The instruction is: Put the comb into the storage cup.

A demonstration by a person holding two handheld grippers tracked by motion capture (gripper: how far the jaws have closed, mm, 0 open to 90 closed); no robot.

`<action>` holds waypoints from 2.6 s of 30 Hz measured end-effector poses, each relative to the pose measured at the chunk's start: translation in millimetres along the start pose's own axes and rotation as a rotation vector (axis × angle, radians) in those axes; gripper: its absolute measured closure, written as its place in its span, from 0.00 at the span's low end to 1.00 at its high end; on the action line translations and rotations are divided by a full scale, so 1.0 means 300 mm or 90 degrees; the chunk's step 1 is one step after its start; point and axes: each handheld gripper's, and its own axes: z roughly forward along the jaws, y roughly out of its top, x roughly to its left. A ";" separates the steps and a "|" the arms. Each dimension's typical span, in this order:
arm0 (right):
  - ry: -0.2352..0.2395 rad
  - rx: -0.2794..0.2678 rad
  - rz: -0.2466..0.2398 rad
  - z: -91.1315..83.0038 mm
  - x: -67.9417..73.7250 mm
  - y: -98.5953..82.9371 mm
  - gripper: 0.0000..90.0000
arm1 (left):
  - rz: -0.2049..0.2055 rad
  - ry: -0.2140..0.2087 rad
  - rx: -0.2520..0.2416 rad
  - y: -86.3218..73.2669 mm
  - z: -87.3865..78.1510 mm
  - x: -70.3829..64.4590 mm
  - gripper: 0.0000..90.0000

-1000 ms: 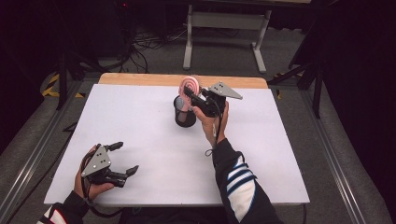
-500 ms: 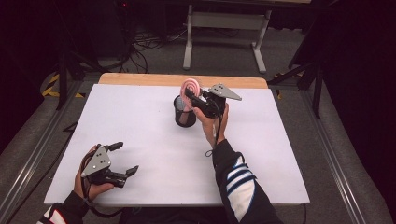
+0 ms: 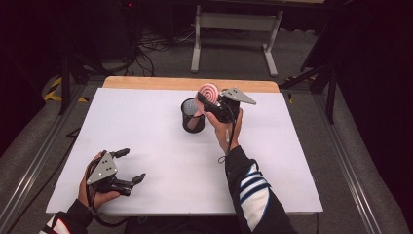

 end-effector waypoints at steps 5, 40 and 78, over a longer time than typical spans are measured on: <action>-0.008 0.008 -0.004 0.001 0.002 -0.006 0.60 | 0.001 -0.001 0.001 0.000 0.000 0.000 0.06; -0.069 0.021 -0.084 -0.051 0.009 0.056 0.27 | 0.008 0.001 0.005 0.004 0.005 -0.005 0.06; -0.091 0.034 -0.202 -0.103 0.046 0.148 0.11 | 0.008 0.001 -0.001 0.005 -0.003 0.000 0.05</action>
